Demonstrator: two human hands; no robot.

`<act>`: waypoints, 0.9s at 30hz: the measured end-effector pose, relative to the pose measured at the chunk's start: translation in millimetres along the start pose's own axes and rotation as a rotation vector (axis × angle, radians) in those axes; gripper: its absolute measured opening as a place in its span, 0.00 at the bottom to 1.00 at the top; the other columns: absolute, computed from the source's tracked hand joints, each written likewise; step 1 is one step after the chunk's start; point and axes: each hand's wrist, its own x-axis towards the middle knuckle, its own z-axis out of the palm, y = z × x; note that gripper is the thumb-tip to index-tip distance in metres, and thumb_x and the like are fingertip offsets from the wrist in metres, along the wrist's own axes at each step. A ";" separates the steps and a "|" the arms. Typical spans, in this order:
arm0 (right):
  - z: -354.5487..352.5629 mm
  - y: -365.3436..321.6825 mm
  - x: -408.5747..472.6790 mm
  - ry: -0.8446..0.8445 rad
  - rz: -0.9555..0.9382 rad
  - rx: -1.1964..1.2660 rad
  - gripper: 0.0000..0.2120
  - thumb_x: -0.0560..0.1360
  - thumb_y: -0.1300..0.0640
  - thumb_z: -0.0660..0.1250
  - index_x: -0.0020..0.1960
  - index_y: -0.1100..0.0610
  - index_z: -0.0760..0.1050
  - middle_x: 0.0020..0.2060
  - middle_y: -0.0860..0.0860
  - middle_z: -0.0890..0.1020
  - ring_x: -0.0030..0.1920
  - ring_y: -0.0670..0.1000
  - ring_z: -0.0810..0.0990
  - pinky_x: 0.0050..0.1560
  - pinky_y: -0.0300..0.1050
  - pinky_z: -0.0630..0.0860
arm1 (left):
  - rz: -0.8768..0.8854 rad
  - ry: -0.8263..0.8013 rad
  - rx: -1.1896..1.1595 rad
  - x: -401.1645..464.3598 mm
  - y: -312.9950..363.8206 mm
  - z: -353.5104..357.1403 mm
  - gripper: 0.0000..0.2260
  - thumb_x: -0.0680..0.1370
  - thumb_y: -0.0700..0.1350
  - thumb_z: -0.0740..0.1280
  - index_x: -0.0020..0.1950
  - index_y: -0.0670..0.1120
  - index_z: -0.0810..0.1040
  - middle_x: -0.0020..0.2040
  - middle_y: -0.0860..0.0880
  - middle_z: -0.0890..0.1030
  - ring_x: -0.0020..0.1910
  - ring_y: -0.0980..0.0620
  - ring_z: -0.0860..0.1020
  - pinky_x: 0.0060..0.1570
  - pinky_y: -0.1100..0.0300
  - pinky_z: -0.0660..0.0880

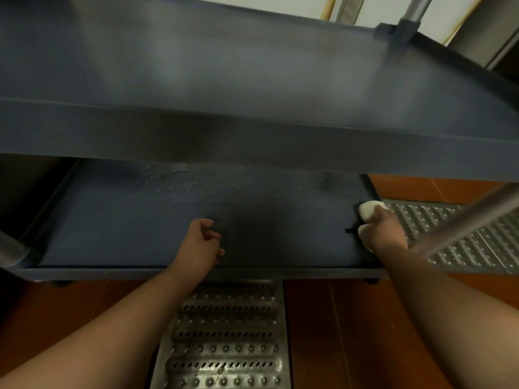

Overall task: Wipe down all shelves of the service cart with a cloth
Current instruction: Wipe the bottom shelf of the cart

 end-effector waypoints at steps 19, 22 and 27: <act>117.6 -136.2 -48.8 -0.072 -0.256 -0.038 0.25 0.82 0.60 0.59 0.79 0.57 0.62 0.79 0.57 0.60 0.76 0.62 0.61 0.75 0.50 0.58 | 0.038 0.110 -0.117 9.3 0.5 -120.3 0.16 0.78 0.30 0.55 0.61 0.46 0.65 0.47 0.46 0.73 0.34 0.49 0.76 0.31 0.58 0.73; 151.1 -181.3 -76.9 -0.148 -0.304 -0.045 0.25 0.82 0.60 0.59 0.79 0.55 0.62 0.80 0.55 0.60 0.76 0.61 0.62 0.75 0.48 0.57 | 0.023 0.136 -0.130 9.9 -3.7 -149.9 0.16 0.78 0.31 0.56 0.61 0.46 0.65 0.48 0.46 0.74 0.35 0.49 0.76 0.32 0.57 0.73; 209.3 -269.7 -130.8 -0.223 -0.442 -0.142 0.26 0.80 0.61 0.62 0.77 0.58 0.63 0.76 0.57 0.64 0.73 0.60 0.66 0.71 0.52 0.66 | 0.013 0.176 -0.155 8.5 -11.8 -197.3 0.16 0.77 0.30 0.56 0.61 0.46 0.65 0.47 0.46 0.74 0.35 0.48 0.76 0.31 0.57 0.72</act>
